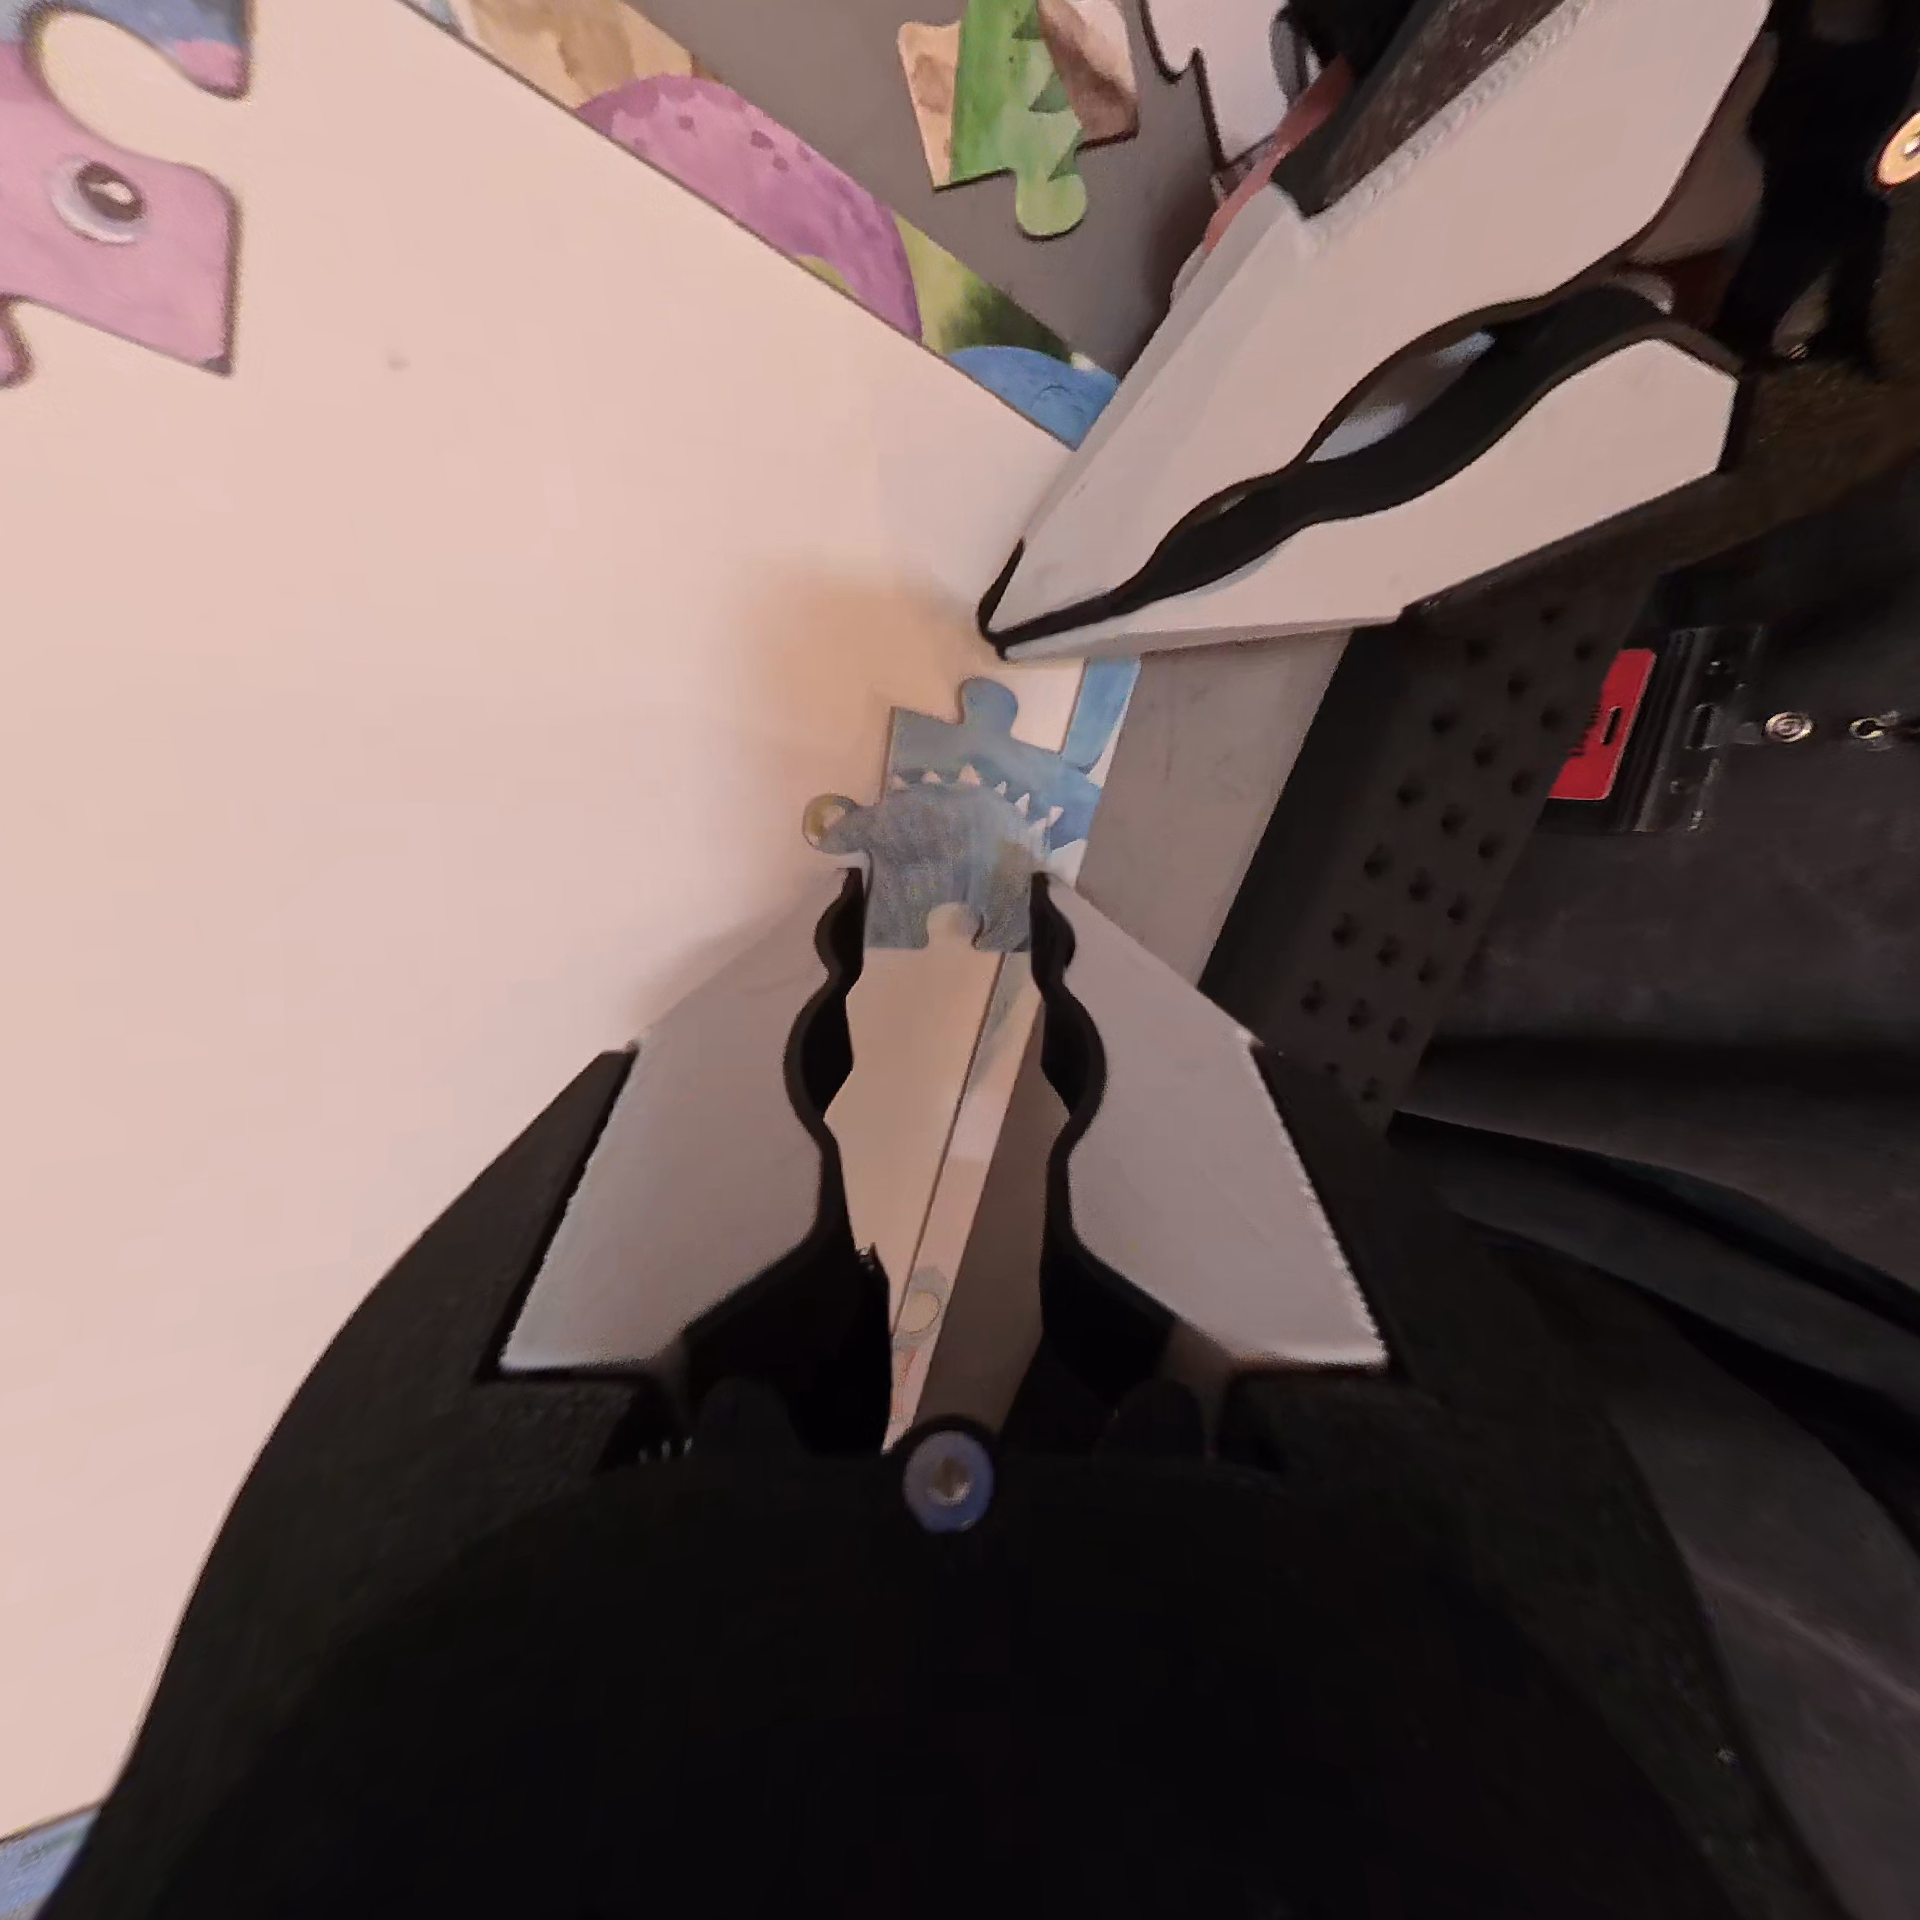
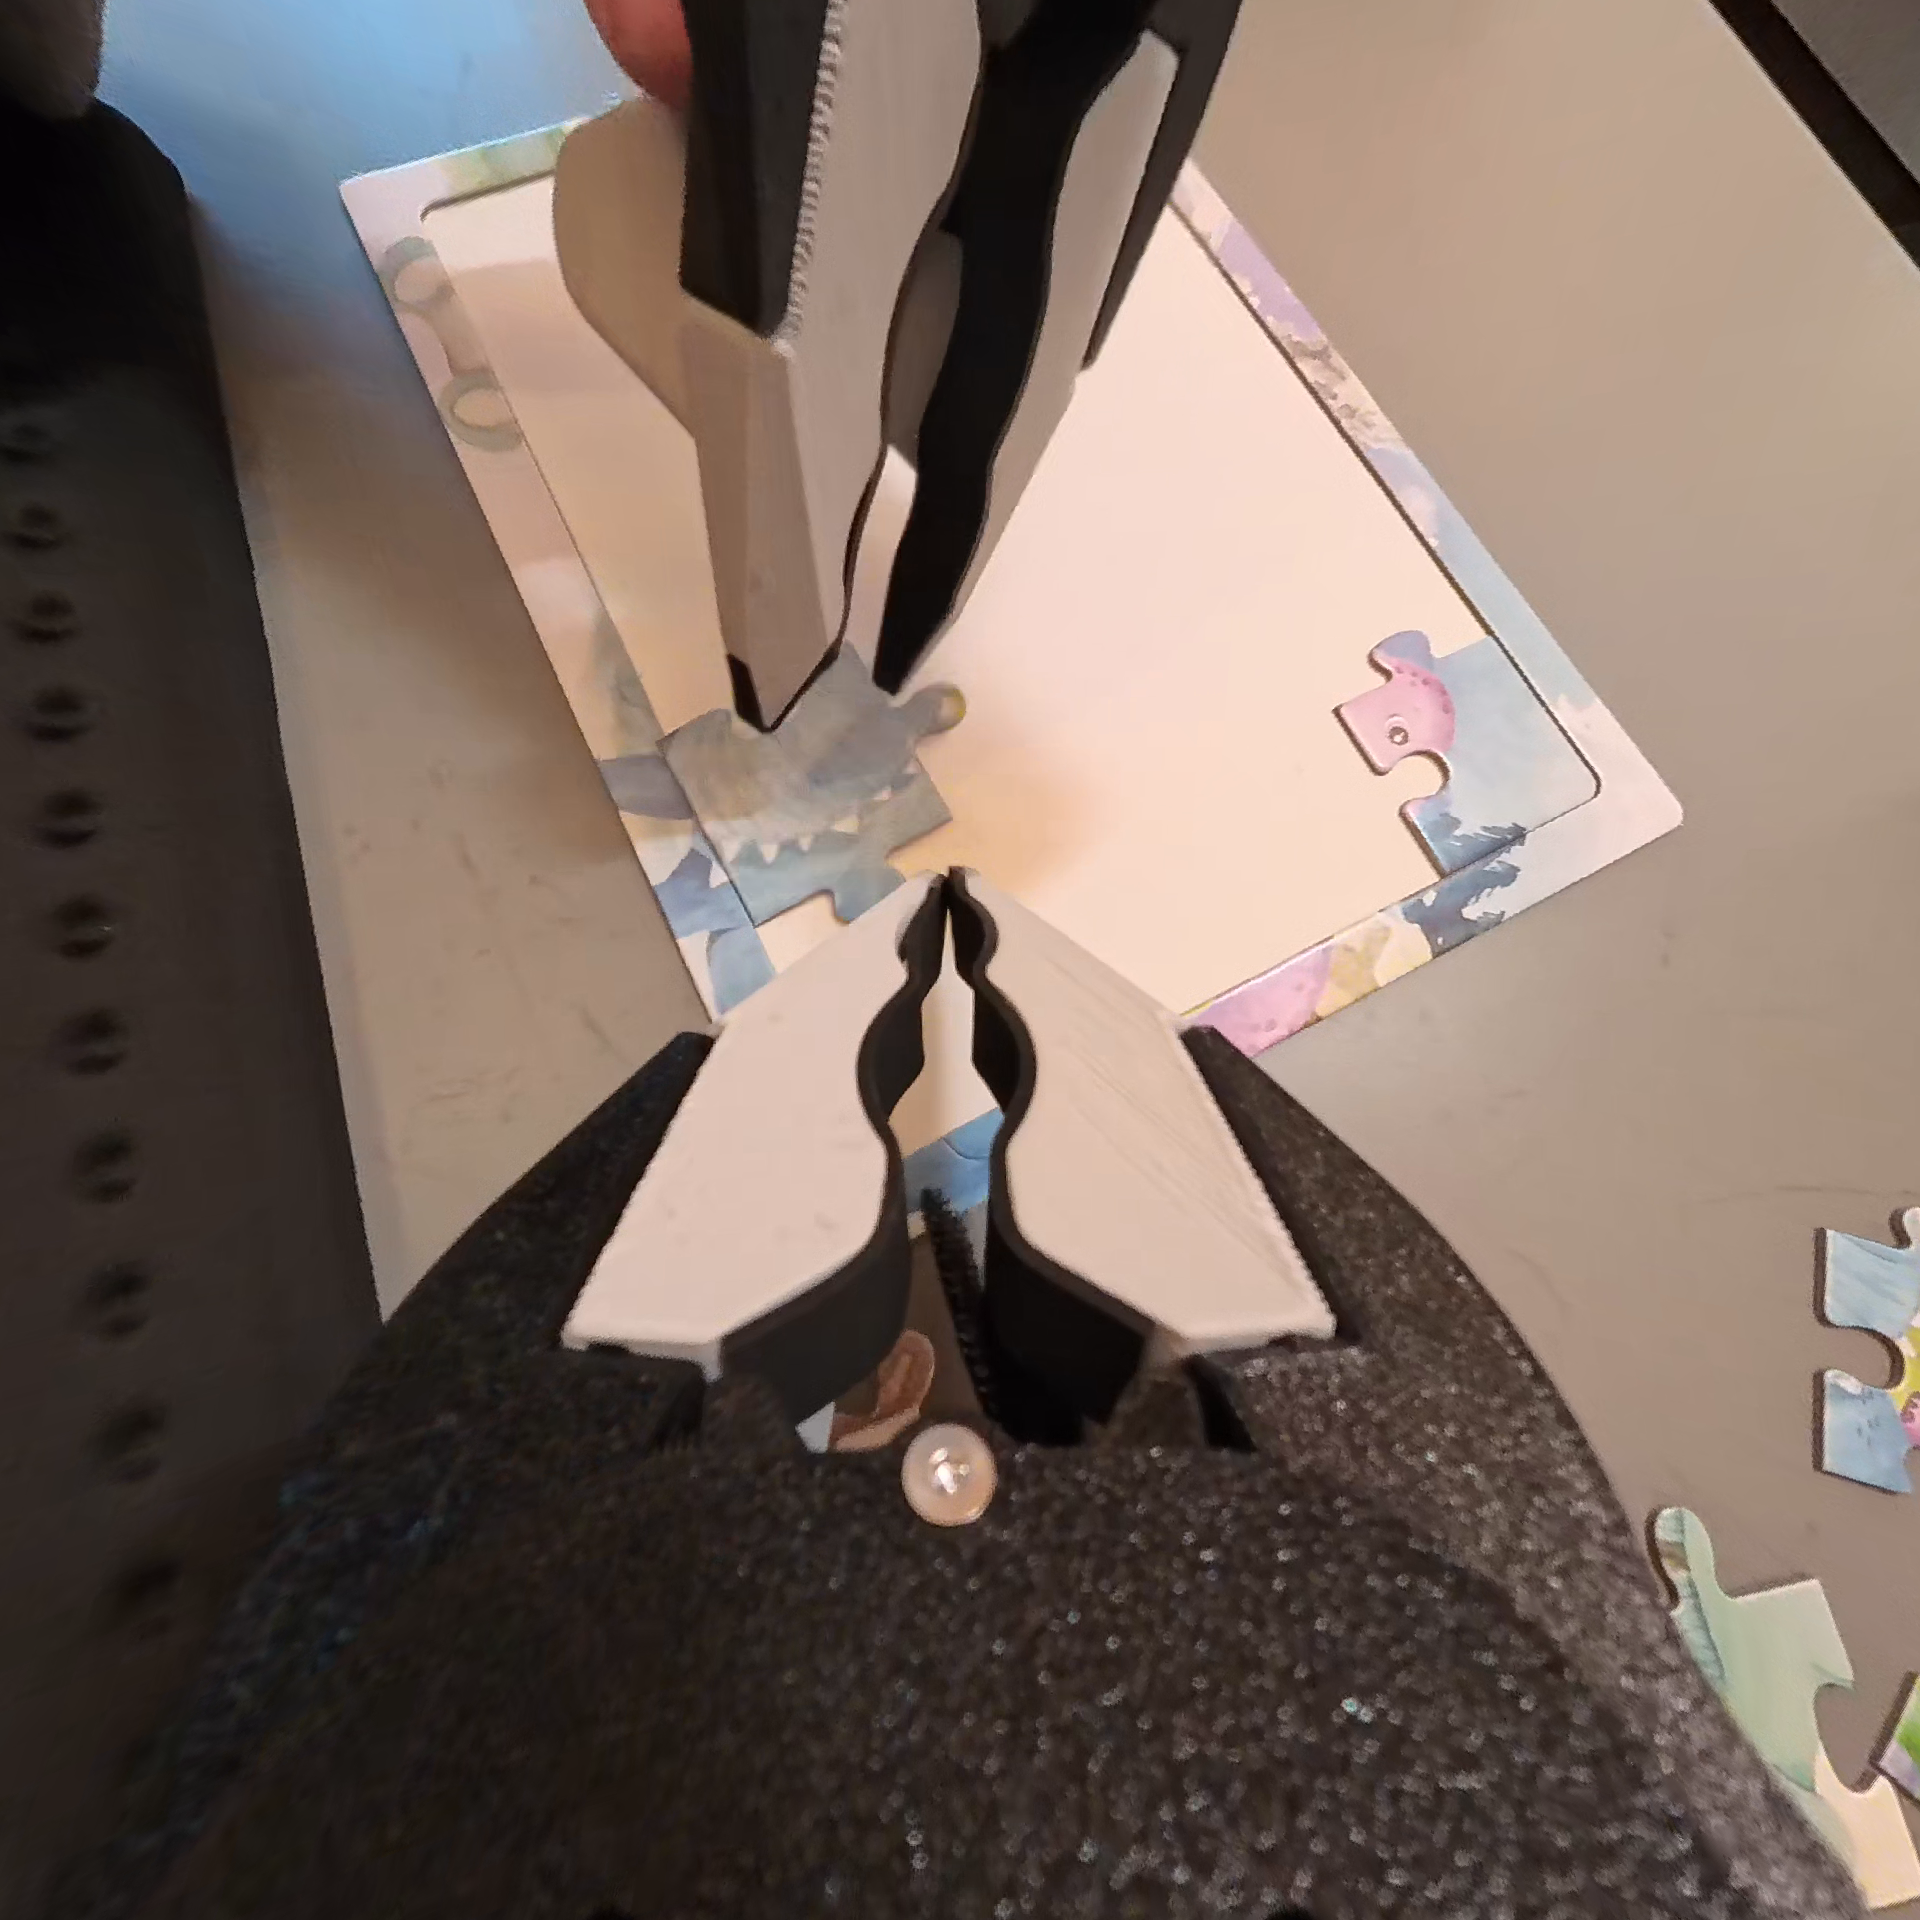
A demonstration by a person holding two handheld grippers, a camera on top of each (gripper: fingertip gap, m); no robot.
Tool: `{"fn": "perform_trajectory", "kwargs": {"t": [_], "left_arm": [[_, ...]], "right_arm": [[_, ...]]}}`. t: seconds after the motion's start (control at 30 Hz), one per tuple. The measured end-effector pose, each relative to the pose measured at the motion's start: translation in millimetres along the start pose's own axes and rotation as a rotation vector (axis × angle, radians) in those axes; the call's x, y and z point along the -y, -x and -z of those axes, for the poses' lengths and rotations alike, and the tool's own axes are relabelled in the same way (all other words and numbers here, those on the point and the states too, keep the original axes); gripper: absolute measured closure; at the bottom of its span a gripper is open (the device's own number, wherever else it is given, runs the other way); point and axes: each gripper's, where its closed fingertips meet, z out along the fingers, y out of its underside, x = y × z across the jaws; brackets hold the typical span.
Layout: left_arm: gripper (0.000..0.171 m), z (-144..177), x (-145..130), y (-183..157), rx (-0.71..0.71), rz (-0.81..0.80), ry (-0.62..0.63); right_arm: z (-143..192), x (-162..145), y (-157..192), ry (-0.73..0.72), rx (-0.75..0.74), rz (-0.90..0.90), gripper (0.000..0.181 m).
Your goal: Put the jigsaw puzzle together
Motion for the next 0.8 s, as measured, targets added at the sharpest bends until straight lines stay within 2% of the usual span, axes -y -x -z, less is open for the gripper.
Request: {"fn": "perform_trajectory", "kwargs": {"t": [0.1,0.17,0.3,0.37,0.47,0.6,0.8], "left_arm": [[0.14,2,-3,3,0.013,0.009,-0.014],[0.14,2,-7,11,0.072,0.012,-0.015],[0.146,6,-8,12,0.203,-0.114,-0.076],[0.153,2,-11,-3,0.21,-0.189,-0.1],[0.159,-6,-18,-13,0.227,-0.211,-0.112],[0.159,-15,-16,-10,0.244,-0.185,-0.142],[0.16,-17,-10,-6,0.227,-0.183,-0.139]], "right_arm": [[1,0,-2,0.001,-0.007,0.0,0.181],[3,-2,-6,0.006,-0.026,0.003,0.181],[11,-8,-24,0.013,-0.074,-0.047,0.181],[14,-9,-28,0.005,-0.07,-0.076,0.181],[13,-16,-35,0.036,-0.099,-0.089,0.181],[6,-29,-36,0.11,-0.112,-0.073,0.181],[5,-28,-36,0.096,-0.114,-0.065,0.181]]}}
